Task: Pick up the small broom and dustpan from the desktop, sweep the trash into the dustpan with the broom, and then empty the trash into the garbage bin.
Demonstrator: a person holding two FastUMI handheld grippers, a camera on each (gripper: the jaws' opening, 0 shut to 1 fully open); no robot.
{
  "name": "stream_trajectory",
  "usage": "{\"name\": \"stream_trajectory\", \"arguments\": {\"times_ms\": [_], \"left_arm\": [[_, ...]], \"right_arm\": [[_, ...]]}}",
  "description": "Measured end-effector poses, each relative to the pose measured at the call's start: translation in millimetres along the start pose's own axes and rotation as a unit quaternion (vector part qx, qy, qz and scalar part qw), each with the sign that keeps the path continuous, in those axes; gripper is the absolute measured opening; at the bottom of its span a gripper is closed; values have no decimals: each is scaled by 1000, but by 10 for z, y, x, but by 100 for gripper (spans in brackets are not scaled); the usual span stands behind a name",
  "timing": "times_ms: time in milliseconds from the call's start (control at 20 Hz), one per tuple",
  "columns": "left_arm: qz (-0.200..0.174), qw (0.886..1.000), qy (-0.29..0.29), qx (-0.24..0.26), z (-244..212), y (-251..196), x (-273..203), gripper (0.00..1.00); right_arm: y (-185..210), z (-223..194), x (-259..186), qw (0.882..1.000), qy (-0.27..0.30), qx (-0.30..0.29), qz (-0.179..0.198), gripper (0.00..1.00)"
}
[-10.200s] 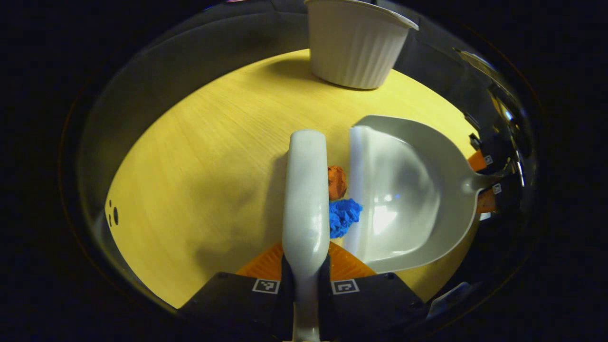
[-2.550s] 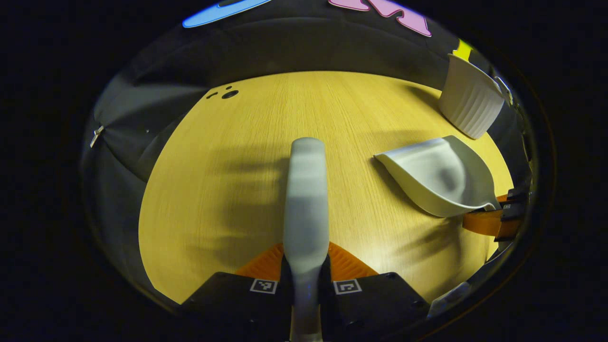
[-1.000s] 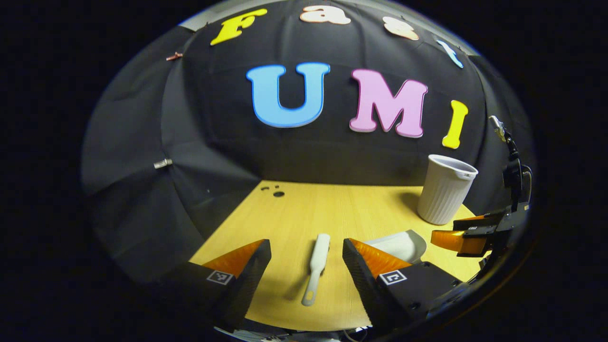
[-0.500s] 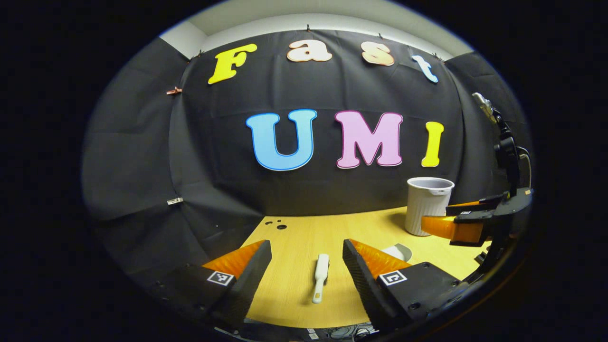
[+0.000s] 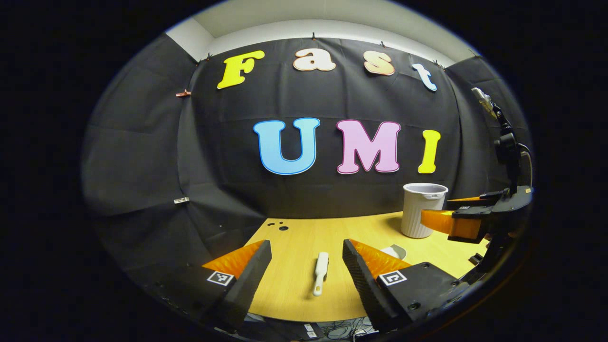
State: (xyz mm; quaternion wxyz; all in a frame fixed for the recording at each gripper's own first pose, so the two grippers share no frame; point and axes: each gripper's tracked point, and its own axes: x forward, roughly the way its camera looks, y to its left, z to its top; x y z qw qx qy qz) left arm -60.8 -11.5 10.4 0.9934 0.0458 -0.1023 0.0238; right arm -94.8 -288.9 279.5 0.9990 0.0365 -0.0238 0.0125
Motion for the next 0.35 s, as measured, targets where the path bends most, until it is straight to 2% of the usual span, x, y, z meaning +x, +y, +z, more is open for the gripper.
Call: {"name": "stream_trajectory", "arguments": {"times_ms": [350], "left_arm": [[-1,1000,7,-4,-61,59,-3,95]], "right_arm": [[29,15,14,1000,-1,-2,1,99]]}}
